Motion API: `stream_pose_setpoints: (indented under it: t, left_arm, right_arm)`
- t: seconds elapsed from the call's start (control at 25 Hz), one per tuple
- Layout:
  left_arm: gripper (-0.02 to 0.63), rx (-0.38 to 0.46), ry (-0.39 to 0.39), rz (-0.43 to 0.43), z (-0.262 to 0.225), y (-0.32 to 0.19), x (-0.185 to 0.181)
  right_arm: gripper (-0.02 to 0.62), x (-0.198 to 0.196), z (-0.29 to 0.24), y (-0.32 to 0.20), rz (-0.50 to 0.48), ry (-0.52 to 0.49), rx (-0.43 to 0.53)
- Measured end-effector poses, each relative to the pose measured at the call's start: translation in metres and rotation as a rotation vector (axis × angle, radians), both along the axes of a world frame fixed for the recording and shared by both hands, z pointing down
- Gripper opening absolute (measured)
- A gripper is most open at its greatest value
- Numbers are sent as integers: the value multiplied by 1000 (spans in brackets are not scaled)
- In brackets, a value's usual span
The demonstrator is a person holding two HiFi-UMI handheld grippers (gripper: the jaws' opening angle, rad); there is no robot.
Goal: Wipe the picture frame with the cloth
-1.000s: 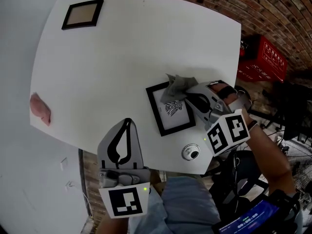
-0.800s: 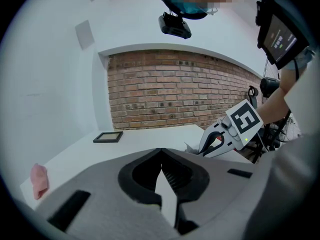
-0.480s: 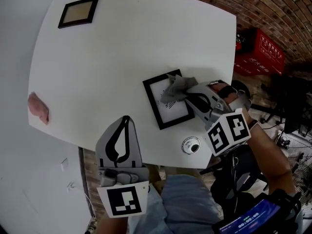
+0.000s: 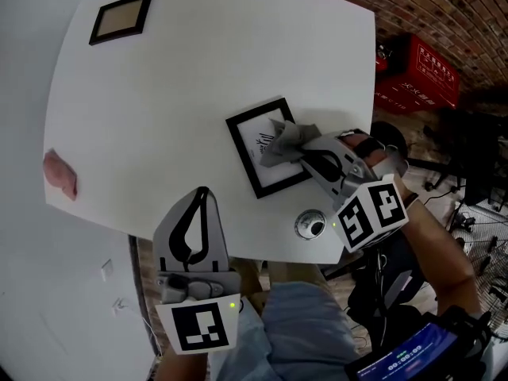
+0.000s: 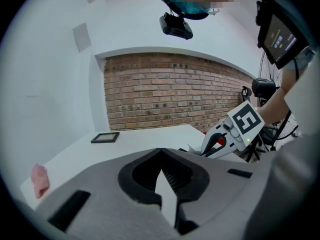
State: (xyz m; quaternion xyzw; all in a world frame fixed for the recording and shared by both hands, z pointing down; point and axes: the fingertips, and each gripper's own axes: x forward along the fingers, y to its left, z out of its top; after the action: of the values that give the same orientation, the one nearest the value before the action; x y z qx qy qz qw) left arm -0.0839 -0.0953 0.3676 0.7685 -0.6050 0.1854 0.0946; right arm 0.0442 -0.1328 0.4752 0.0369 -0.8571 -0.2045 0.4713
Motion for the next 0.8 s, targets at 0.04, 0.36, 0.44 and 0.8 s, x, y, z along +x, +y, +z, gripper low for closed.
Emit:
stream_pose_setpoints:
  t: [0.04, 0.36, 0.44, 0.8]
  left_arm:
    - [9, 0, 0, 3, 0, 2, 1]
    - [9, 6, -3, 29, -2, 15, 7]
    - [9, 6, -5, 36, -2, 19, 6]
    - [9, 14, -4, 58, -2, 36, 8]
  right_arm:
    - [24, 1, 0, 3, 2, 1, 0]
    - [25, 10, 0, 21, 28, 4, -9]
    - [25, 11, 0, 26, 33, 7, -5]
    - [25, 14, 1, 49, 46, 7, -3]
